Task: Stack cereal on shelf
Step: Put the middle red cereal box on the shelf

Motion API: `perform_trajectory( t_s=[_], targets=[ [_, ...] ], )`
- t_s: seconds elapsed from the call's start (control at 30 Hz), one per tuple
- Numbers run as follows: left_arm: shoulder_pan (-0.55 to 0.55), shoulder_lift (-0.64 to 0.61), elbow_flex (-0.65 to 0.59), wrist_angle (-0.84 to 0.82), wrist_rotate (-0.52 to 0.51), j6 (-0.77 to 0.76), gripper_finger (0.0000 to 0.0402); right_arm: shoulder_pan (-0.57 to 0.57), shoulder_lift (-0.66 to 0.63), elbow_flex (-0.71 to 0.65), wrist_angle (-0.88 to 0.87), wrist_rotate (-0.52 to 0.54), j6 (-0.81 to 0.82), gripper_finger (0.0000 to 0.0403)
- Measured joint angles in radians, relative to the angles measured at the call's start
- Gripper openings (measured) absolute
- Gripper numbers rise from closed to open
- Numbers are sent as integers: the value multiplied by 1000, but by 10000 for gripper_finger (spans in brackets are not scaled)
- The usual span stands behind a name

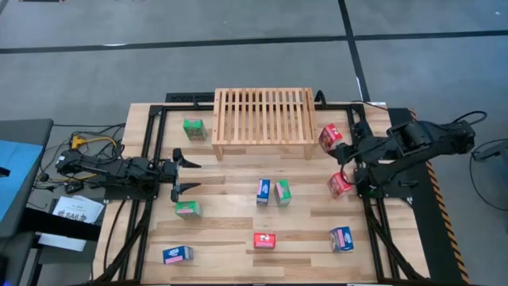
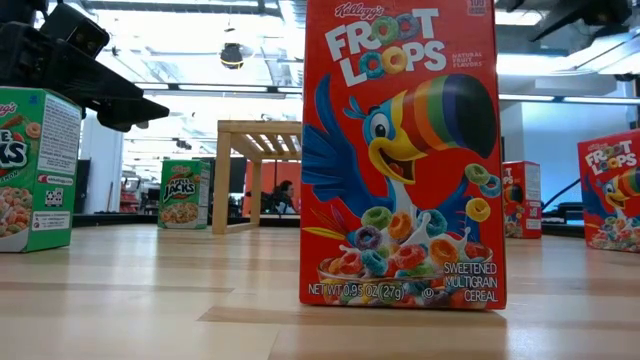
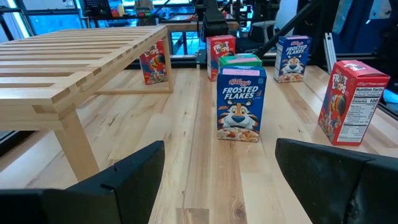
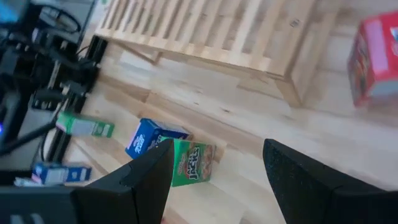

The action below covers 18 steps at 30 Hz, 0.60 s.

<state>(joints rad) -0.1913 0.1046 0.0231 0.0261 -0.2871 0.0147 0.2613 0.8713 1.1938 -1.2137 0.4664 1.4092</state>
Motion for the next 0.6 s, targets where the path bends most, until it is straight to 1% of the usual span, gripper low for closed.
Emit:
perform_trajectory(
  t_s=[0.1,0.4,0.53,0.6],
  targets=[
    [0,0,0,0,0,0,298,0,1,0,-13,-4,62,271],
    [0,0,0,0,0,0,298,0,2,0,-24,-50,73,271],
    [0,0,0,0,0,0,298,0,24,0,-43,-58,211,271],
    [0,0,0,0,0,0,298,0,41,0,-53,-91,270,271]
  ],
)
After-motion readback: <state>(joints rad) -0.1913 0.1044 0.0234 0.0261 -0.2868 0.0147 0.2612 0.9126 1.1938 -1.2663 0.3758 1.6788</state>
